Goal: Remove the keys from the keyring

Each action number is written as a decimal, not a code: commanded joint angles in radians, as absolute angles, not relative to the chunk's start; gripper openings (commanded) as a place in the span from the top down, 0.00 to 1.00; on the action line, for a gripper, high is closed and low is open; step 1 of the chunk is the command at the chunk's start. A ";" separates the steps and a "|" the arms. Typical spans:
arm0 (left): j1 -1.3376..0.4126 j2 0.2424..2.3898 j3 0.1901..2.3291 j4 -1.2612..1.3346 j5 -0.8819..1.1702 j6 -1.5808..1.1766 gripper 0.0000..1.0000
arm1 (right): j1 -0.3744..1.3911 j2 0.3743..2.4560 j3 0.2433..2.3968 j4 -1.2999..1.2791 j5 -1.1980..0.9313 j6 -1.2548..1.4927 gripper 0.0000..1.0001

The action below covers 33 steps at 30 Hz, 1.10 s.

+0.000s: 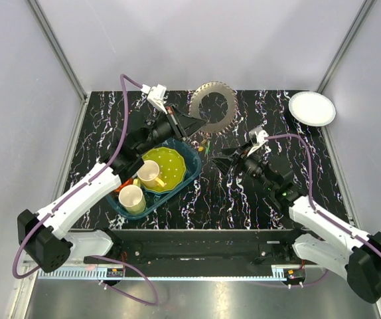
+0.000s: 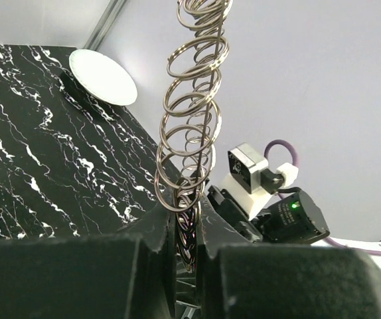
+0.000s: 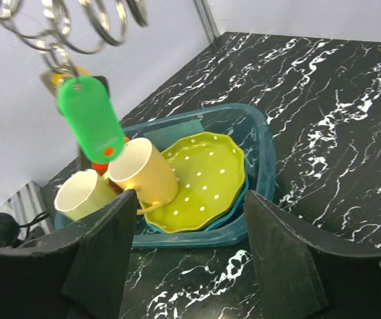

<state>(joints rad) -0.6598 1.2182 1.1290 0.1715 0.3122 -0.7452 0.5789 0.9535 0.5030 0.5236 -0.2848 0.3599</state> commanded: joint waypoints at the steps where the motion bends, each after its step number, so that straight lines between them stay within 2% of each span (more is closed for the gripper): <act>1: -0.660 1.183 1.154 0.244 0.298 -0.791 1.00 | 0.604 0.986 0.555 0.630 -0.167 0.285 0.30; 11: -0.660 1.157 1.121 0.279 0.301 -0.822 1.00 | 0.736 0.999 0.578 0.664 -0.015 0.173 0.31; 20: -0.660 1.131 1.069 0.299 0.298 -0.838 1.00 | 0.831 1.058 0.646 0.612 0.135 0.066 0.55; 29: -0.661 1.114 1.072 0.276 0.288 -0.821 1.00 | 0.879 1.071 0.635 0.626 0.196 0.006 0.55; 33: -0.661 1.118 1.088 0.261 0.287 -0.808 1.00 | 0.888 1.045 0.620 0.612 0.224 -0.026 0.52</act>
<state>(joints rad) -0.6598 1.1580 1.0538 0.1947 0.3084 -0.8200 0.8719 1.0698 0.6029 0.5877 0.1589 0.0360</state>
